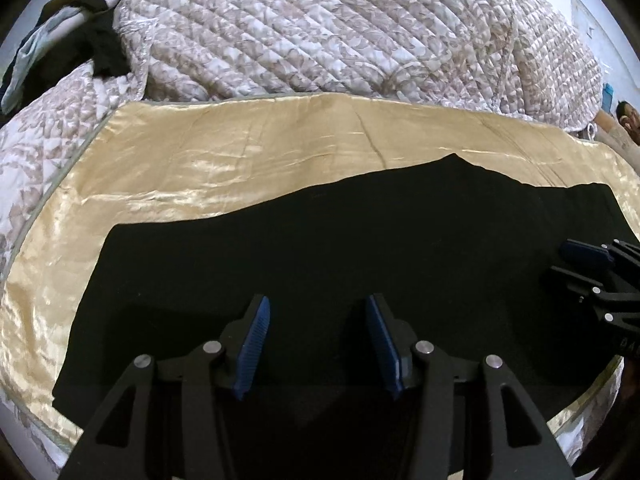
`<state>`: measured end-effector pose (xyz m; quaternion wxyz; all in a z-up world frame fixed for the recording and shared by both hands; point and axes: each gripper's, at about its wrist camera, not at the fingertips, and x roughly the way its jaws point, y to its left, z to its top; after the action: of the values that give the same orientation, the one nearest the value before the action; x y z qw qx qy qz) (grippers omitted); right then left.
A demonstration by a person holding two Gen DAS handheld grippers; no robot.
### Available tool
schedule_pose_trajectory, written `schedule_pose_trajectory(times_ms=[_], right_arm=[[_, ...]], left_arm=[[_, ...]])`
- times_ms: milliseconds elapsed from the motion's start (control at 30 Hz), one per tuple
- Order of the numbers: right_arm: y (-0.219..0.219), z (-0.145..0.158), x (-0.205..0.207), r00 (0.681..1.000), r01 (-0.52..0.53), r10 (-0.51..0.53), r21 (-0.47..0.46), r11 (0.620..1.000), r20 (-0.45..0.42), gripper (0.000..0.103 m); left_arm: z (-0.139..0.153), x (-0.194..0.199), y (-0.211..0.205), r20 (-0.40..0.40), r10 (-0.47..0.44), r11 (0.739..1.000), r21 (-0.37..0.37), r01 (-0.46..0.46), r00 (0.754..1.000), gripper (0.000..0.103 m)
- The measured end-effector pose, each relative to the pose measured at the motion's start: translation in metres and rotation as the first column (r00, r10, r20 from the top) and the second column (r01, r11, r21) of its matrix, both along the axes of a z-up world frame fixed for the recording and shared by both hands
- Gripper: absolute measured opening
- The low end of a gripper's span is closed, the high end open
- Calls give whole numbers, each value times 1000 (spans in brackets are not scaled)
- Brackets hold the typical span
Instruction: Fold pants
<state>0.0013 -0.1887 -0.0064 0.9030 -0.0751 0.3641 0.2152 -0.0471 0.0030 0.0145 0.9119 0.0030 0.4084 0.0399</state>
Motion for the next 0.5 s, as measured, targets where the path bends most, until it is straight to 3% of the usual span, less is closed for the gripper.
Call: schedule_pose_trajectory(times_ms=[500], right_arm=[[0,-1,-9,999,31,-31,6,999,27,58]], left_arm=[[1,-6,35,13,117,993,13,-117,993,55]])
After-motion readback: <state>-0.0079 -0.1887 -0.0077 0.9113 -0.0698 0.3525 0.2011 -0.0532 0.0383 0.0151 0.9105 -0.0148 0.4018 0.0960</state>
